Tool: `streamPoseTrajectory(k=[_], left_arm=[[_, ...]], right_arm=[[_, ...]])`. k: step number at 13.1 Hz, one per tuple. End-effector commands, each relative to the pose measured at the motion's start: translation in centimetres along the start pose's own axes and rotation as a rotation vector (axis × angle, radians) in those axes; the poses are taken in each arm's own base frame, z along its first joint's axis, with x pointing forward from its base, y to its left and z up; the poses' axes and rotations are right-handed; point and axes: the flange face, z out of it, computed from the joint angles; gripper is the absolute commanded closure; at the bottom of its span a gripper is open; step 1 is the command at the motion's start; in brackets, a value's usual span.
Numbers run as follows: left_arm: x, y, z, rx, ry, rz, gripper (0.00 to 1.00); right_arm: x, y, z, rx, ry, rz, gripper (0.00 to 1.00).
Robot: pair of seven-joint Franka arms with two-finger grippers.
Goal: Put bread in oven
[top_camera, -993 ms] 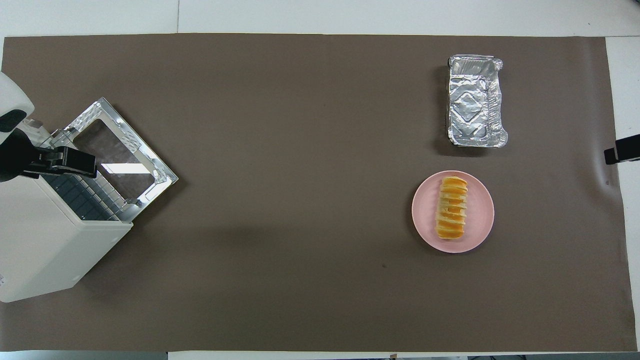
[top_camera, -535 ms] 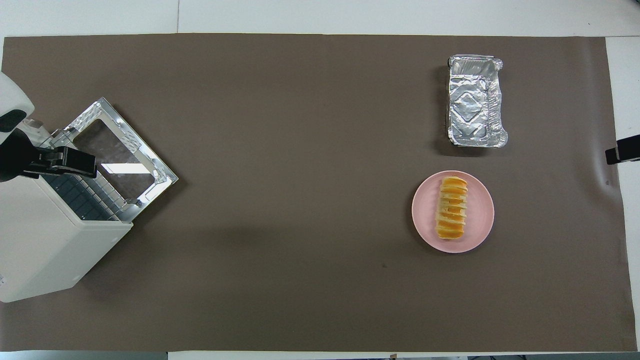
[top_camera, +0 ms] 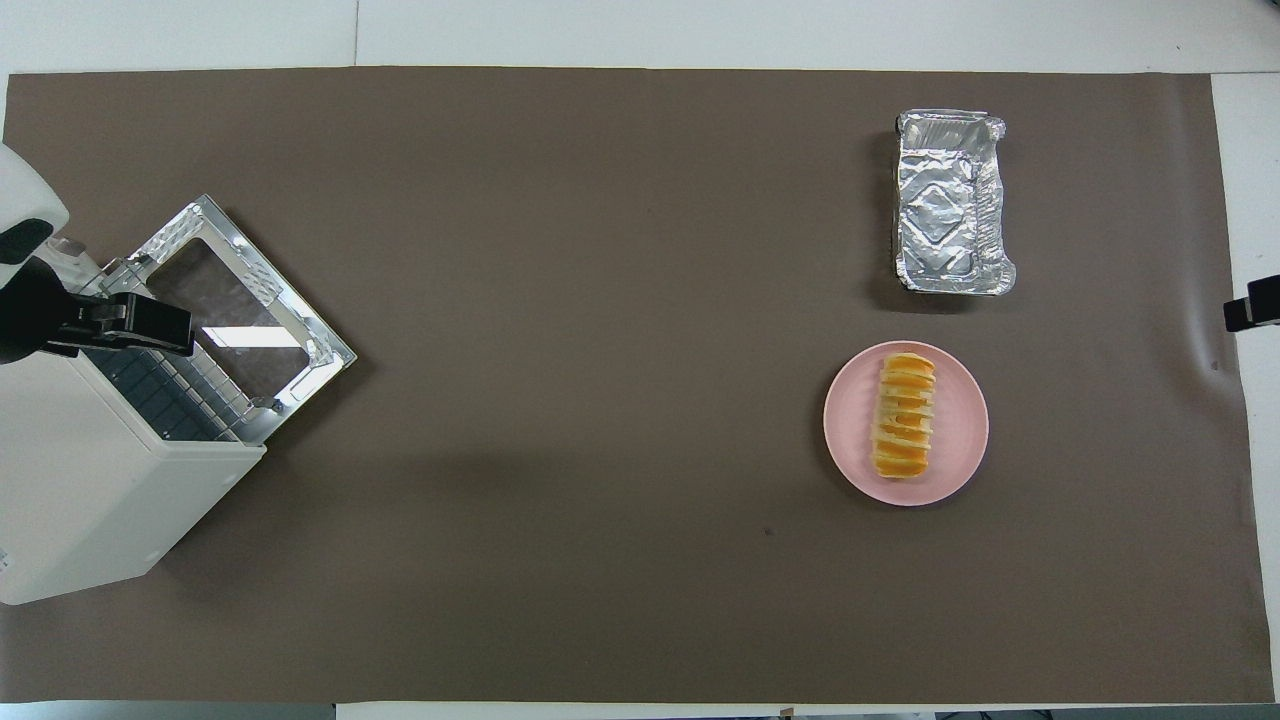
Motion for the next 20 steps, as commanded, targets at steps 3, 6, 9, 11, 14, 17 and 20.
streamPoseTrajectory(k=[3,6,9,11,14,17,20], left_arm=[[0.1,-0.5,-0.2,0.009,0.010,0.000,0.00],[0.1,-0.5,-0.2,0.009,0.009,0.000,0.00],[0.1,-0.5,-0.2,0.009,0.009,0.000,0.00],[0.1,-0.5,-0.2,0.009,0.010,0.000,0.00],[0.1,-0.5,-0.2,0.009,0.009,0.000,0.00],[0.1,-0.5,-0.2,0.009,0.009,0.000,0.00],[0.1,-0.5,-0.2,0.007,0.009,0.000,0.00]], right_arm=[[-1.3,-6.4,3.8,-0.019,0.019,0.080,0.00],[-1.9,-7.8,7.4,-0.021,0.002,0.100,0.00],[-1.7,-9.6,10.9,-0.022,0.008,0.161,0.00],[-1.3,-11.2,12.7,-0.023,0.007,0.178,0.00],[0.5,-13.1,18.3,-0.016,0.046,0.175,0.00],[1.4,-13.2,22.0,-0.016,0.047,0.177,0.00],[1.0,-14.7,26.7,-0.005,0.094,0.143,0.00]])
